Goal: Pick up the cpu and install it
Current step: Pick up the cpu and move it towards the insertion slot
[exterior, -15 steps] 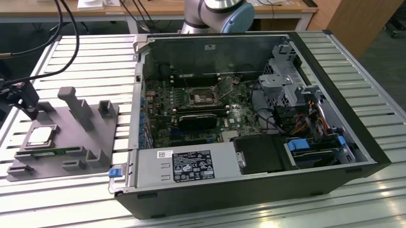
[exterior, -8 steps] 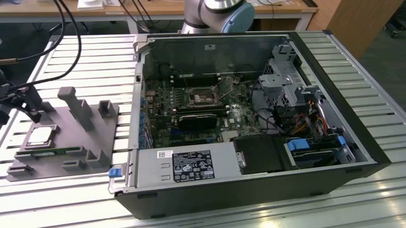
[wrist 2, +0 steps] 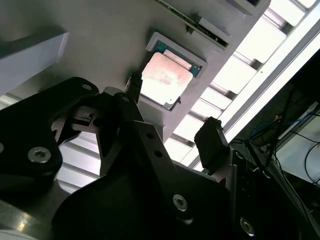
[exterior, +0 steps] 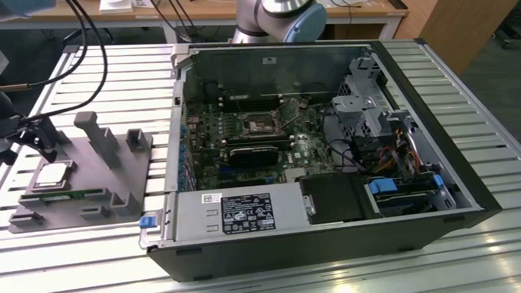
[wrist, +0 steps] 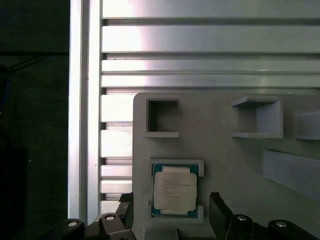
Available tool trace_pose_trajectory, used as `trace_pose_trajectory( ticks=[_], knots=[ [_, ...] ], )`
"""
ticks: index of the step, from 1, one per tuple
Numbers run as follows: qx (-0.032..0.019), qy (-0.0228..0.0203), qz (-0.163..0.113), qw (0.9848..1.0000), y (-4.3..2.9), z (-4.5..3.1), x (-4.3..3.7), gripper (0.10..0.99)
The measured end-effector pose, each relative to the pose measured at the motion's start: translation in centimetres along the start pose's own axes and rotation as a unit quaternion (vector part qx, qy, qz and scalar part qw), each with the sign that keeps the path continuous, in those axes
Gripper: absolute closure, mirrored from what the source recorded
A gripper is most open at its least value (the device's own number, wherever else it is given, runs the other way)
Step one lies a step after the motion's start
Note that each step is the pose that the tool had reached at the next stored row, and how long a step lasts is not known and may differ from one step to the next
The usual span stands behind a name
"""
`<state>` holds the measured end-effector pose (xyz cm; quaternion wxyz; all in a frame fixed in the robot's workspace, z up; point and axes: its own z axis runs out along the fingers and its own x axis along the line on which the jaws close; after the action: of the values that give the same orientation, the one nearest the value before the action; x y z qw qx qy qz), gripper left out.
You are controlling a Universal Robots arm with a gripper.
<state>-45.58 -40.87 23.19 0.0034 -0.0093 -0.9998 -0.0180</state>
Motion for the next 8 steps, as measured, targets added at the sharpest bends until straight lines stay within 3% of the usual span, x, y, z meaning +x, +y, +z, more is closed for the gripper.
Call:
trace_pose_trajectory(
  ticks=[8],
  knots=[
    [0.0004,-0.0007,-0.001,1.0000,-0.05,1.29,-0.01,0.380]
  ],
)
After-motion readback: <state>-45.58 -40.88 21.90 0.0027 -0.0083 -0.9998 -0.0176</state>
